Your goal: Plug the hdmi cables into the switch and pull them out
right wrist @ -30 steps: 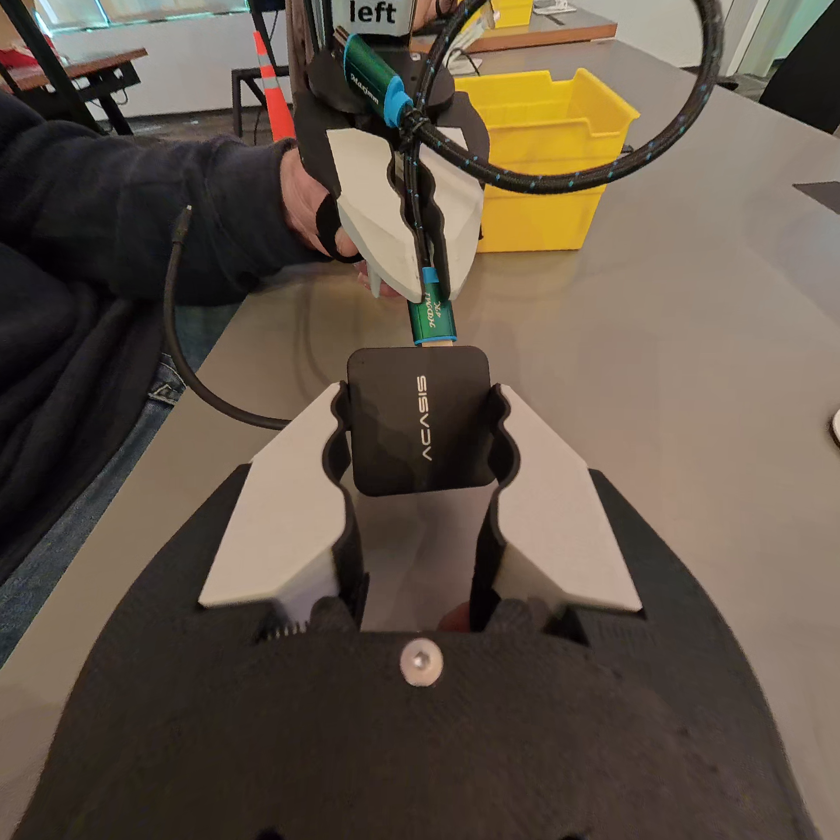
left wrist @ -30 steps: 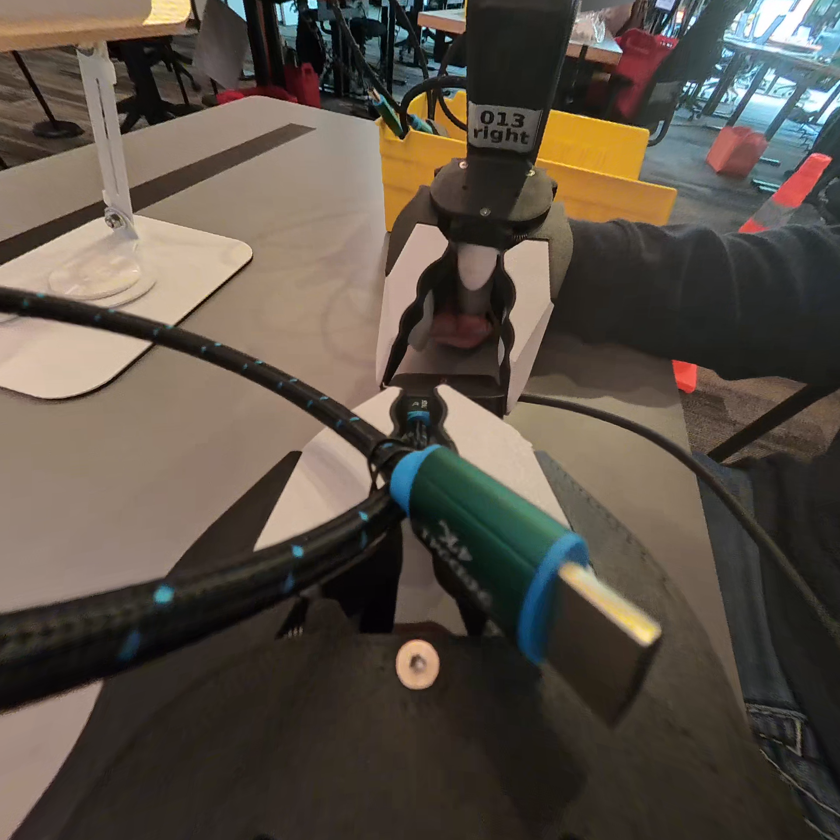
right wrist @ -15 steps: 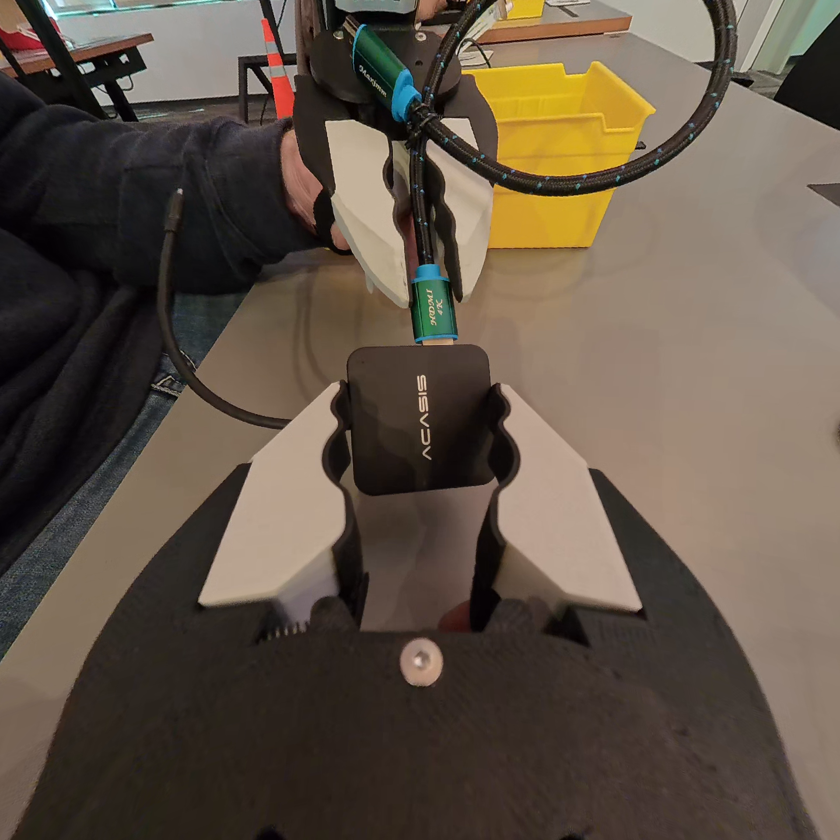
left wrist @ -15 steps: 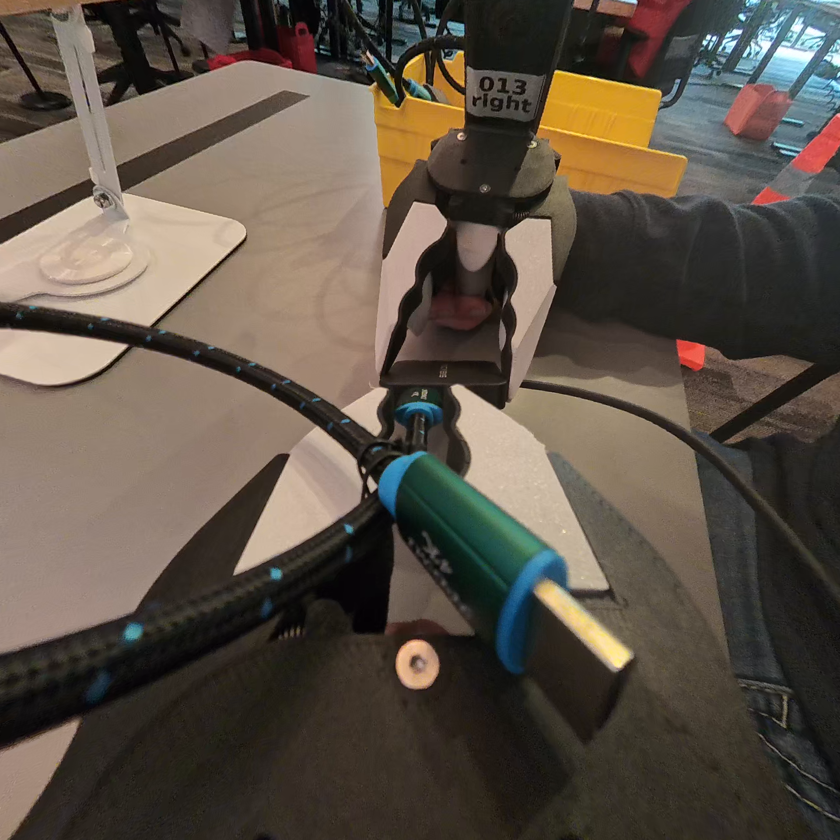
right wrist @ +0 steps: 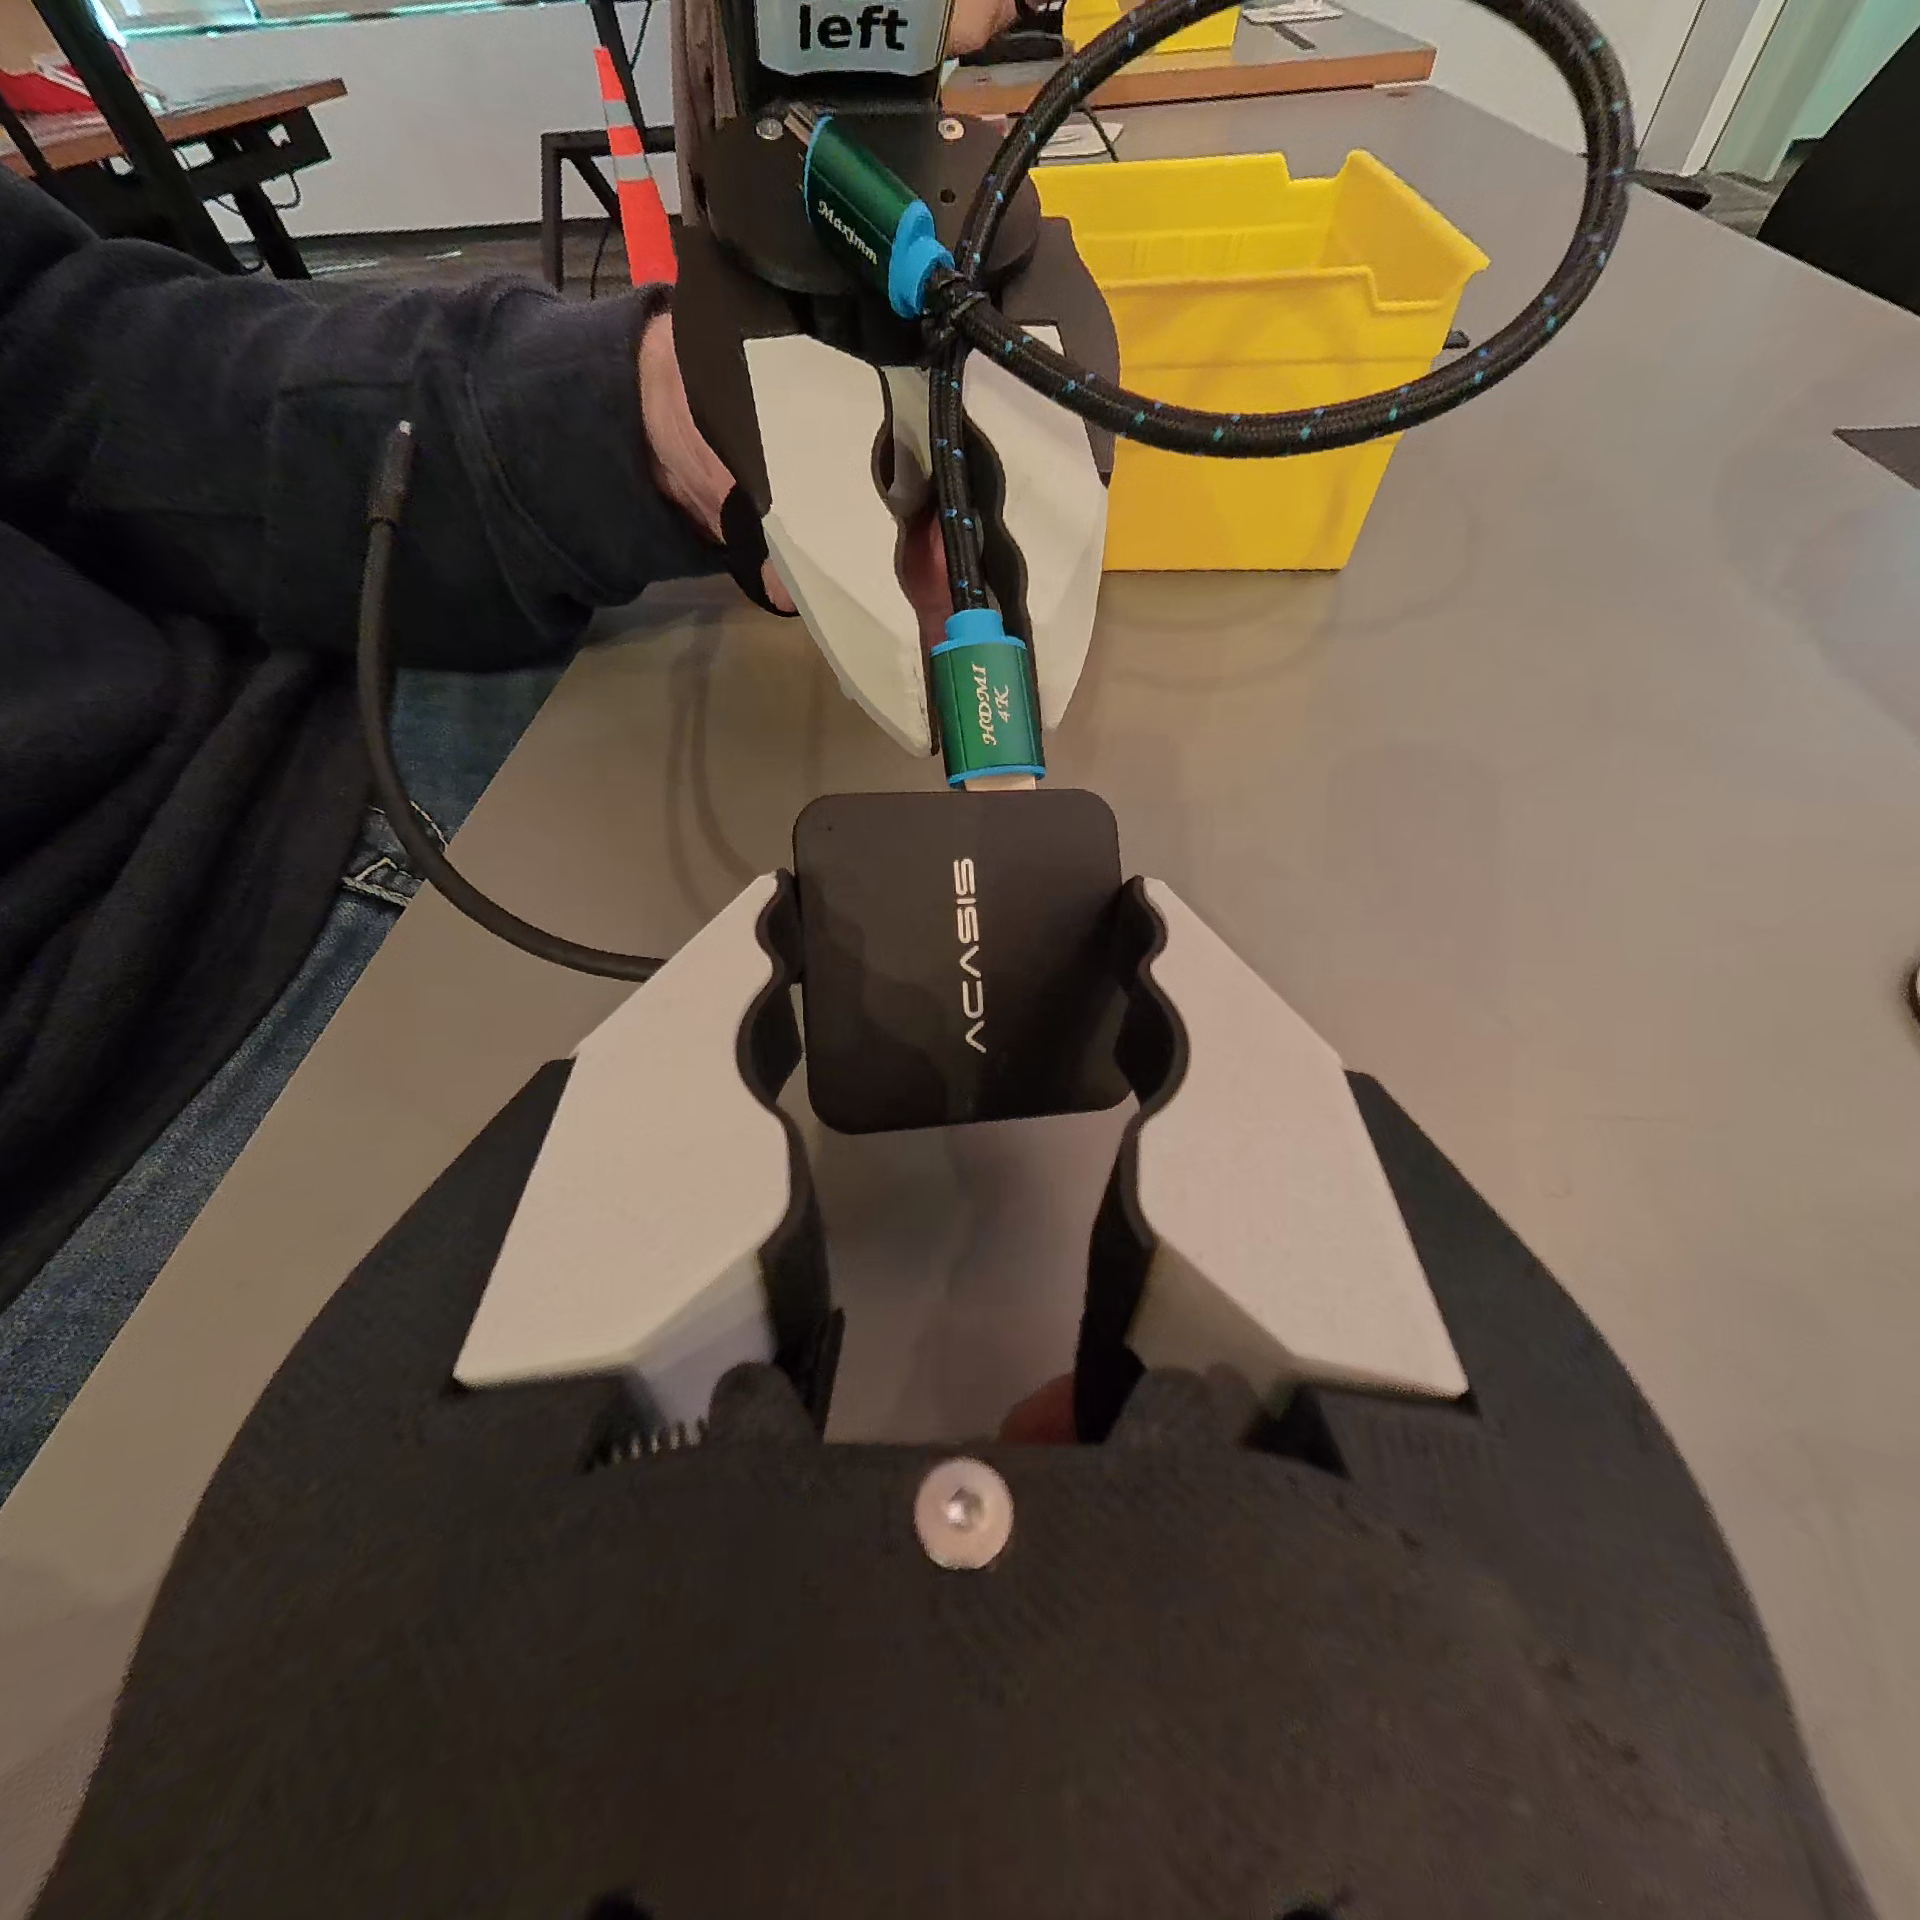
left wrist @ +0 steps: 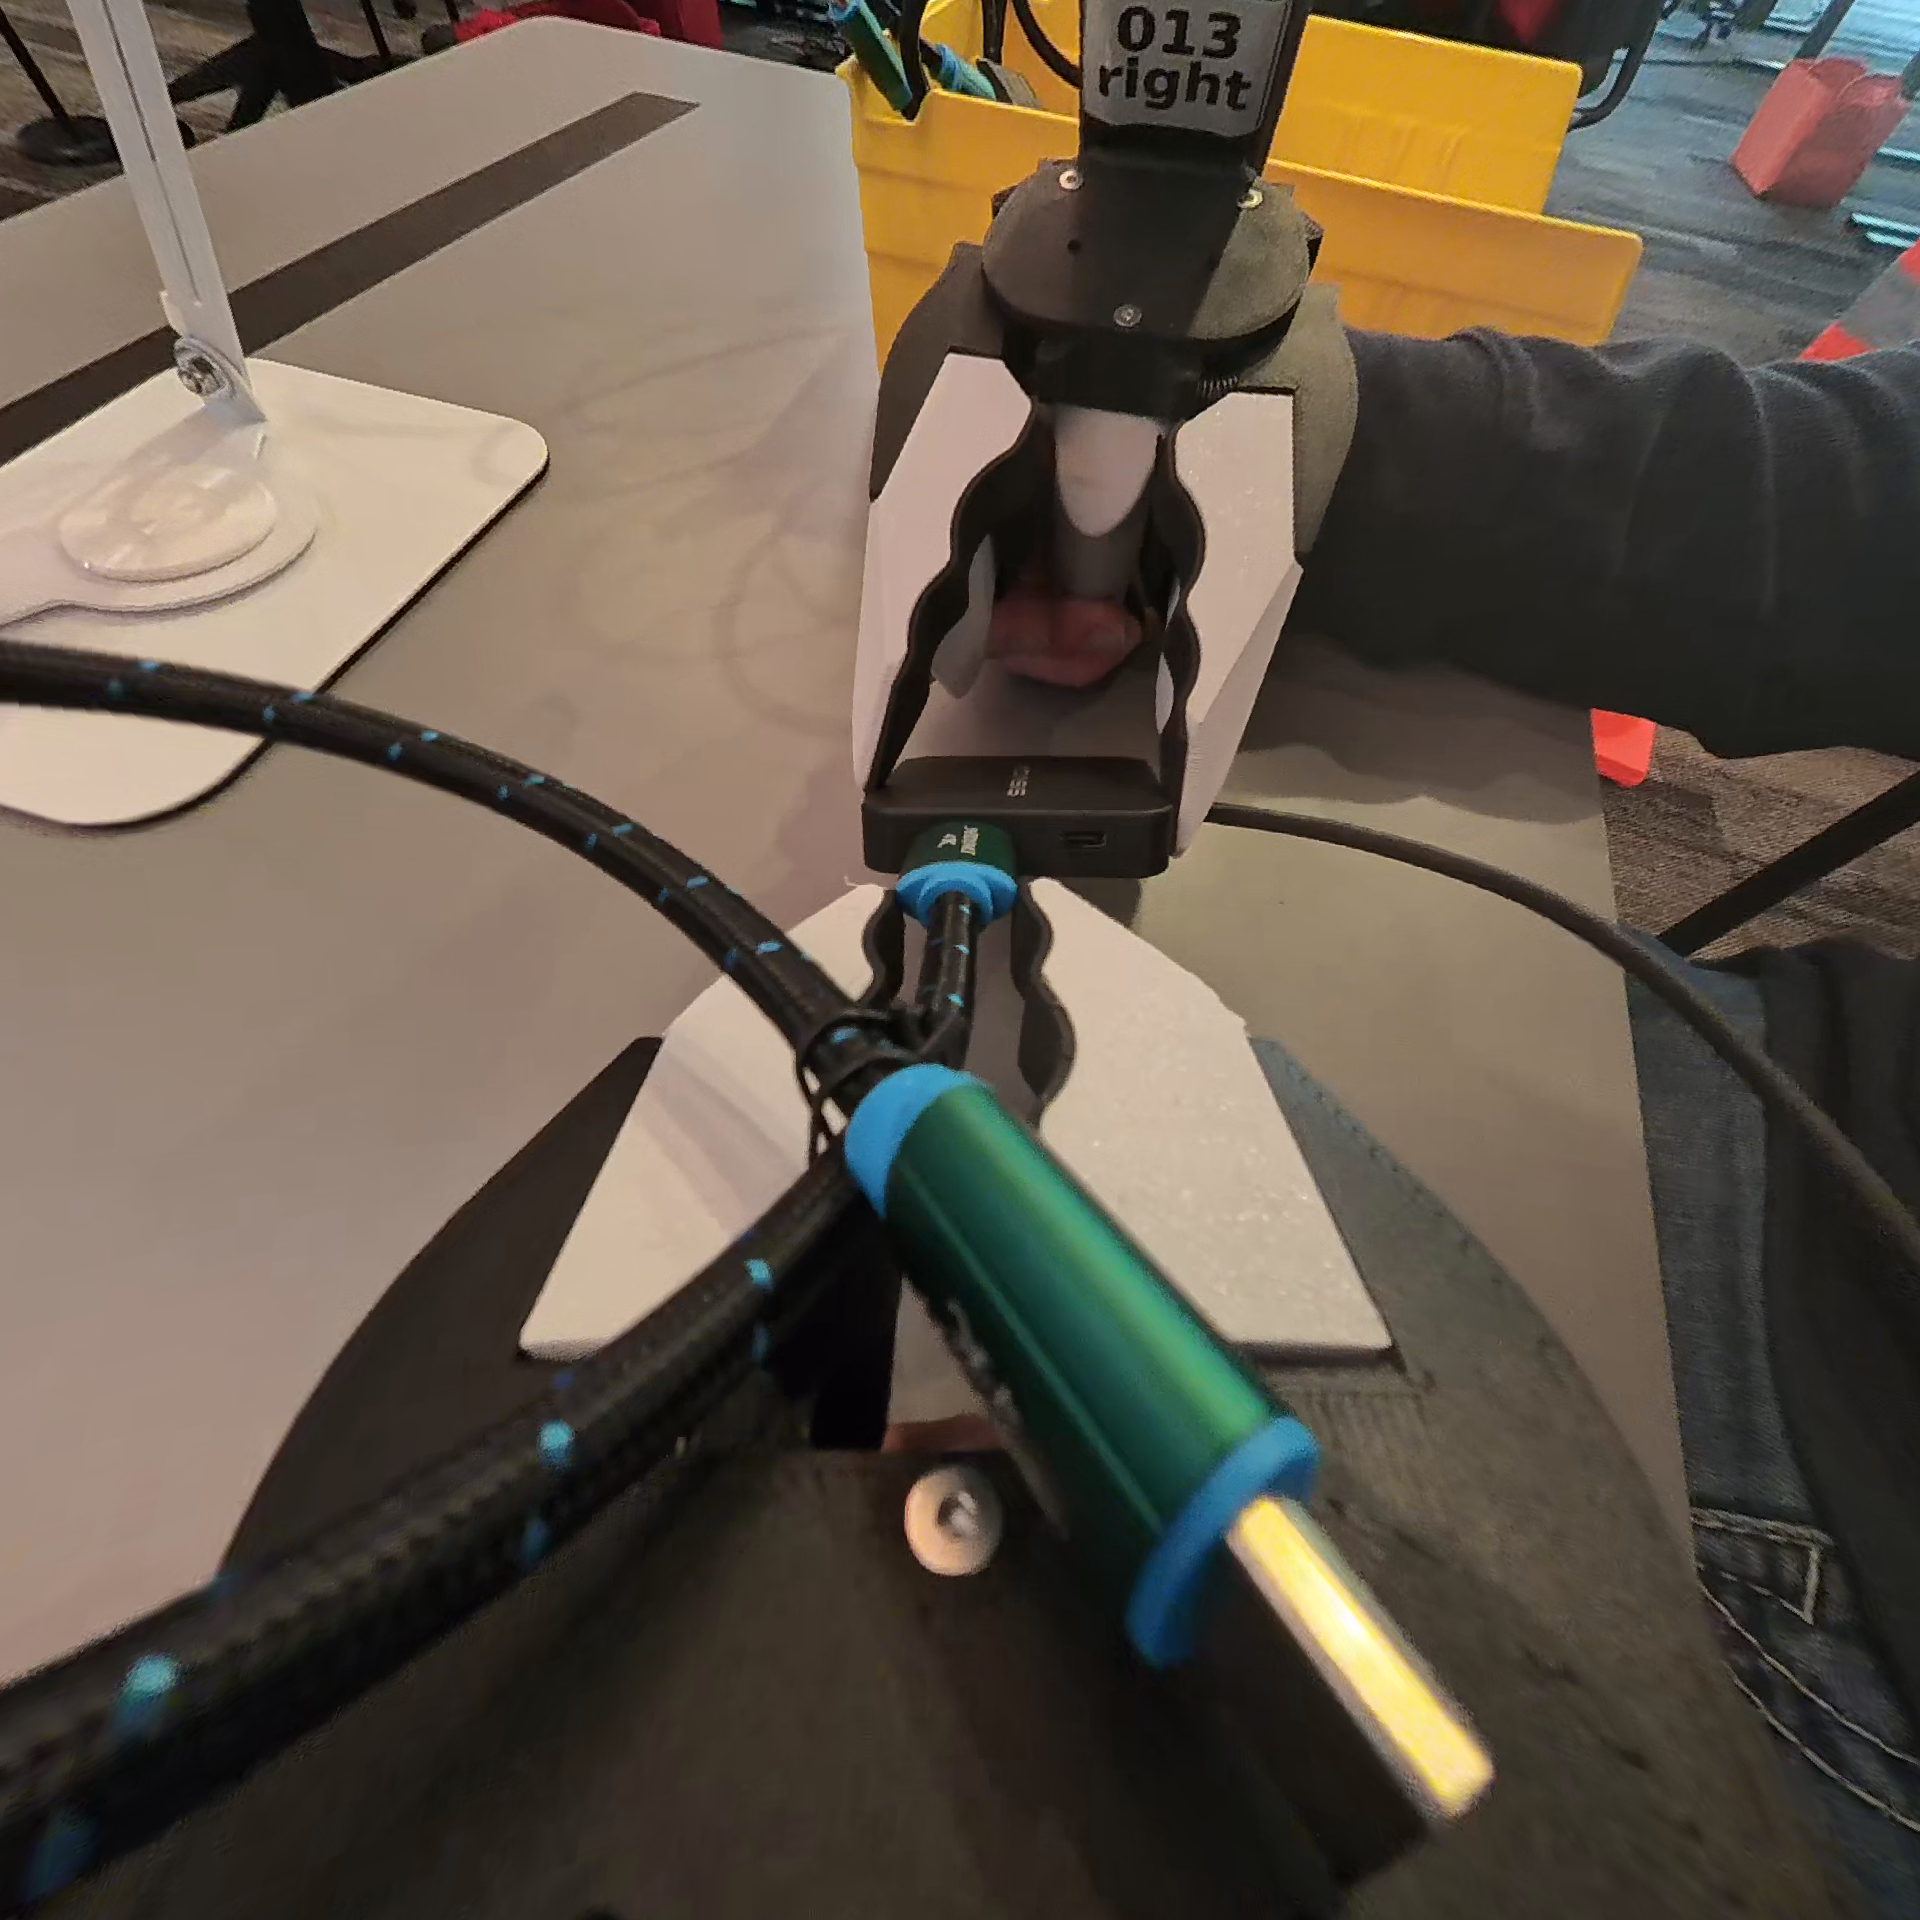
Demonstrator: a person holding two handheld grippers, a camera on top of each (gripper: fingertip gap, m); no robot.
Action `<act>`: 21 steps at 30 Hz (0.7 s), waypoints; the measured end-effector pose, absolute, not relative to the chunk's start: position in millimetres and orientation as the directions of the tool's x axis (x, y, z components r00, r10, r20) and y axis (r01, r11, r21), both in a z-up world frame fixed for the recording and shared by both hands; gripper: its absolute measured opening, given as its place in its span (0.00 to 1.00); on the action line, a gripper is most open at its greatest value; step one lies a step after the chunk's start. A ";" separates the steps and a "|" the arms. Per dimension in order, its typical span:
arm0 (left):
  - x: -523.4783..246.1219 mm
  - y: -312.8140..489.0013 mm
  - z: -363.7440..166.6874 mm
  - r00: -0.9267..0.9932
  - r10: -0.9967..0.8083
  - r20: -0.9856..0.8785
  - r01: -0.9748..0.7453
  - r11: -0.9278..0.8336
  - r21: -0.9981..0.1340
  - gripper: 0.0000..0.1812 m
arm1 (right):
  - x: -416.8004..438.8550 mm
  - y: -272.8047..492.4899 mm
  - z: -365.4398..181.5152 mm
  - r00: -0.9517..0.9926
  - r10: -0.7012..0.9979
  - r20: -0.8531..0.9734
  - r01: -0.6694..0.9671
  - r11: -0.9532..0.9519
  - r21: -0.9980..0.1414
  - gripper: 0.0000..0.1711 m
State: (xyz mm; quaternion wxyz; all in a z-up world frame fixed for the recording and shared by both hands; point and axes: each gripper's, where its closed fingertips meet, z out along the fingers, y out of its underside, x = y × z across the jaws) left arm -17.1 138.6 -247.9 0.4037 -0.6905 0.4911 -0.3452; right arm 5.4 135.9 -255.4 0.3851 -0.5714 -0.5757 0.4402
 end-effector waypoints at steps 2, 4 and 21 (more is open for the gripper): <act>-17.0 138.7 -248.1 0.280 -0.956 0.086 -0.389 -0.195 -0.900 0.11 | 5.9 136.3 -255.0 -0.049 0.997 -0.061 0.317 -0.043 -0.948 0.34; -17.1 138.2 -249.0 0.279 -0.957 0.078 -0.398 -0.189 -0.898 0.11 | 5.9 136.2 -255.4 -0.049 0.997 -0.058 0.320 -0.039 -0.947 0.34; -17.2 137.2 -240.4 0.268 -0.956 0.124 -0.334 -0.212 -0.918 0.11 | 6.1 135.5 -255.1 -0.052 0.997 -0.056 0.315 -0.037 -0.948 0.34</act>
